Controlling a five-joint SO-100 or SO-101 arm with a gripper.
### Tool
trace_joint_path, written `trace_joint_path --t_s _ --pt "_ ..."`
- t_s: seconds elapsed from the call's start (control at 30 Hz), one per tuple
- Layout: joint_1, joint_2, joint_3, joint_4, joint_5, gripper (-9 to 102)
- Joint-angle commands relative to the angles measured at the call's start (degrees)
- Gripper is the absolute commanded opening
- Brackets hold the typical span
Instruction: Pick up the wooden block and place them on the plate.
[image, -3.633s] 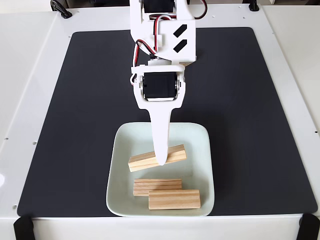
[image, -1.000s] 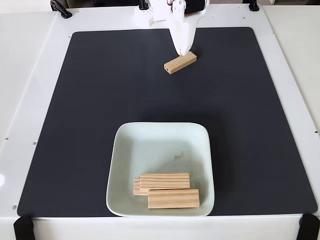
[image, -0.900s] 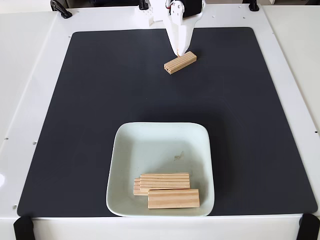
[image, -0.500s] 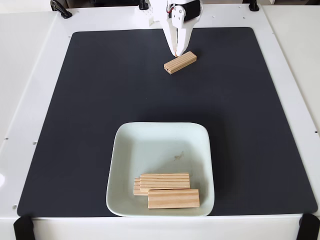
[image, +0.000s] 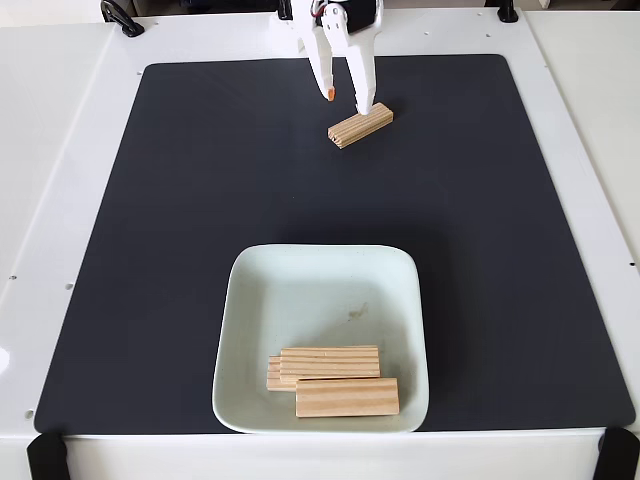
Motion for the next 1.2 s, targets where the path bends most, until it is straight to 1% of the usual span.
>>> trace_joint_path --t_s 0.0,0.27,0.4,0.53,0.6,0.73,0.8,1.1,1.17 --pt "-0.1 2.0 1.1 0.0 -0.8 24" --pt "-4.6 1.8 2.0 -0.4 -0.2 24" --pt "-4.9 1.4 2.1 -0.4 -0.2 24" --pt "-5.0 -3.3 1.1 -0.5 -0.1 24" --pt "-5.0 -5.9 0.5 -2.0 0.0 24" --pt "-5.0 -10.1 0.4 -8.3 2.5 24" --pt "-5.0 -11.7 0.4 -9.9 2.7 24" --pt "-4.9 -13.5 1.5 -10.2 3.0 24" --pt "-4.9 -13.5 1.5 -10.2 3.1 22"
